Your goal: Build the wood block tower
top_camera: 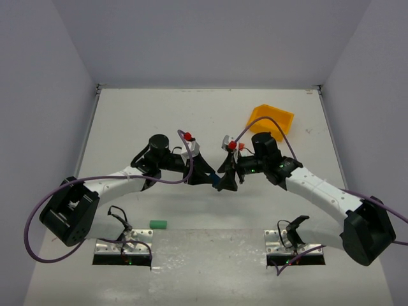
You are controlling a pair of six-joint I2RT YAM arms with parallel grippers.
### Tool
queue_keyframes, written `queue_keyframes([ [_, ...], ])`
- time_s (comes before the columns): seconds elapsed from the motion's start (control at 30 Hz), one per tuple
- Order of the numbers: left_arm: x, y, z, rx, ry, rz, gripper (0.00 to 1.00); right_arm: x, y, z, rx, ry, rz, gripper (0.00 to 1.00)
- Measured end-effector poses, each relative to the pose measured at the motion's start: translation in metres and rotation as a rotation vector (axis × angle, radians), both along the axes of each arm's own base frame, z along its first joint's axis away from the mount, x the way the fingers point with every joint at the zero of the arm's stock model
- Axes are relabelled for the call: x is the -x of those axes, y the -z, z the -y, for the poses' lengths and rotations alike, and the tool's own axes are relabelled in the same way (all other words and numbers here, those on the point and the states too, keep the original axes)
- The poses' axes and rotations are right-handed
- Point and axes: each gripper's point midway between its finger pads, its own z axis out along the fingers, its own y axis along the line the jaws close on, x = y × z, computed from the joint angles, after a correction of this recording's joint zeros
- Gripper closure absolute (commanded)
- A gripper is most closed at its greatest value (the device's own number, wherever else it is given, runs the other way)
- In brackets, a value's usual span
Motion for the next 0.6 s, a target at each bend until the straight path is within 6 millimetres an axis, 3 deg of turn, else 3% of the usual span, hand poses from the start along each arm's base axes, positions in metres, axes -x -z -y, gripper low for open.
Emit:
queue_keyframes([
  [0.03,-0.002,-0.001,0.0,0.003,-0.01,0.008,0.87,0.001,-0.001,-0.001,-0.002,-0.008,-0.009,0.69],
  [0.1,-0.005,-0.003,0.001,0.009,-0.021,0.014,0.25,0.005,0.0,-0.004,0.0,-0.026,-0.024,0.75],
  [0.17,-0.005,-0.003,0.001,0.01,-0.025,0.015,0.0,0.004,0.0,-0.004,0.003,-0.024,-0.023,0.78],
  [0.33,-0.007,-0.004,0.001,0.006,-0.051,-0.016,0.0,-0.004,0.005,0.0,0.035,0.025,-0.011,0.84],
  [0.47,-0.01,-0.004,-0.004,0.003,-0.12,-0.023,0.0,-0.015,0.015,0.007,0.091,0.1,-0.003,0.83],
  [0.6,-0.025,-0.008,-0.012,0.0,-0.283,-0.05,0.0,-0.023,0.027,0.018,0.163,0.175,-0.009,0.82],
])
